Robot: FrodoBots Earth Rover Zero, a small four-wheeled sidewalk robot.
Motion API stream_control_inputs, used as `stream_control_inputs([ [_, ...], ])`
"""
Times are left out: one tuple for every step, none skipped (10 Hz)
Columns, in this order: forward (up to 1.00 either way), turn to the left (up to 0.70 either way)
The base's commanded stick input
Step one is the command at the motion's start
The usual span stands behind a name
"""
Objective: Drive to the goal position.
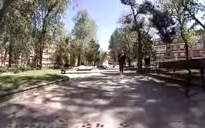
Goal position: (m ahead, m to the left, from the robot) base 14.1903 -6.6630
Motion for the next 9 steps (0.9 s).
stream_control_inputs([
  [0.70, 0.01],
  [0.70, 0.01],
  [0.70, 0.01],
  [0.70, 0.01],
  [0.70, 0.01],
  [0.70, 0.01],
  [0.70, 0.01],
  [0.70, 0.01],
  [0.70, 0.01],
])
